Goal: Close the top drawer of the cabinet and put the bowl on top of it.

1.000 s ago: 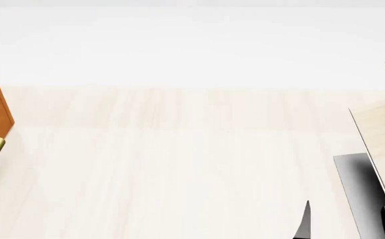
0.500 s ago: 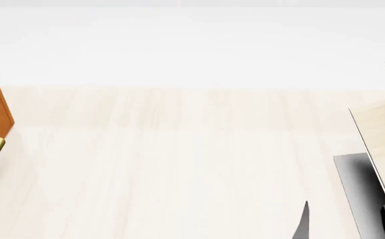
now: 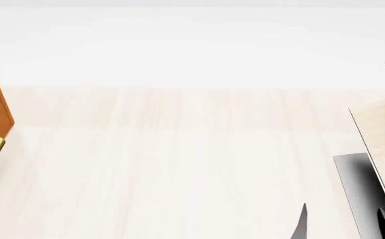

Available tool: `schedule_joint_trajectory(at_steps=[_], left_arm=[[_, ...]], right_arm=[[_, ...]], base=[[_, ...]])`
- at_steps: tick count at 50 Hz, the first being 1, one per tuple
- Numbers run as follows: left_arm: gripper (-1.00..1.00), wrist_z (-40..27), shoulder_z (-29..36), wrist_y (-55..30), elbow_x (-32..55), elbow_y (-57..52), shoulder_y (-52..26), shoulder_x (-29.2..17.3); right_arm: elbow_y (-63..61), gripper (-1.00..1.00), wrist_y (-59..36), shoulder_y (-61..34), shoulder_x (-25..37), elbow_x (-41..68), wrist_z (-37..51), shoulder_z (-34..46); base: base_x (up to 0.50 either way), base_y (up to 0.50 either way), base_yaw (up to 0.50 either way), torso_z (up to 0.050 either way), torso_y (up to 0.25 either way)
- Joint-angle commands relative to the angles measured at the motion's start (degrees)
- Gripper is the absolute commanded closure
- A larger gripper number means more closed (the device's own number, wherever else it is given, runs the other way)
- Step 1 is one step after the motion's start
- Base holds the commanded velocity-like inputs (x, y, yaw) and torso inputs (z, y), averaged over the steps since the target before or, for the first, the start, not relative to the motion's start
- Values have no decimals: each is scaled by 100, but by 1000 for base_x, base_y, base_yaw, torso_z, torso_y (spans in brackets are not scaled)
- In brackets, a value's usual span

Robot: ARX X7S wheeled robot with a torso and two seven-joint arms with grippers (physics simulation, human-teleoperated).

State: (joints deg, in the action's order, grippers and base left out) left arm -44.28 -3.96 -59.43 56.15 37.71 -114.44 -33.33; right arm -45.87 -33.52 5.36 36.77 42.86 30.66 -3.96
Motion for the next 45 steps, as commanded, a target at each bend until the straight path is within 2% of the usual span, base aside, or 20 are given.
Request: schedule_joint_trajectory(at_steps=[1,24,45], left_arm=[[100,-186,-134,242,-110,269,-53,-108],[100,-452,-221,486,-314,514,194,-326],[100,-492,100,705,-750,1051,299,-337]], right_arm=[[102,-100,80,8,-36,-73,-55,75],[71,-100,115,89,0,-49,-38,46],[106,-100,123,49,8,-79,-22,110]], base=[[0,0,0,0,0],[0,0,0,0,0],[0,0,0,1,0]])
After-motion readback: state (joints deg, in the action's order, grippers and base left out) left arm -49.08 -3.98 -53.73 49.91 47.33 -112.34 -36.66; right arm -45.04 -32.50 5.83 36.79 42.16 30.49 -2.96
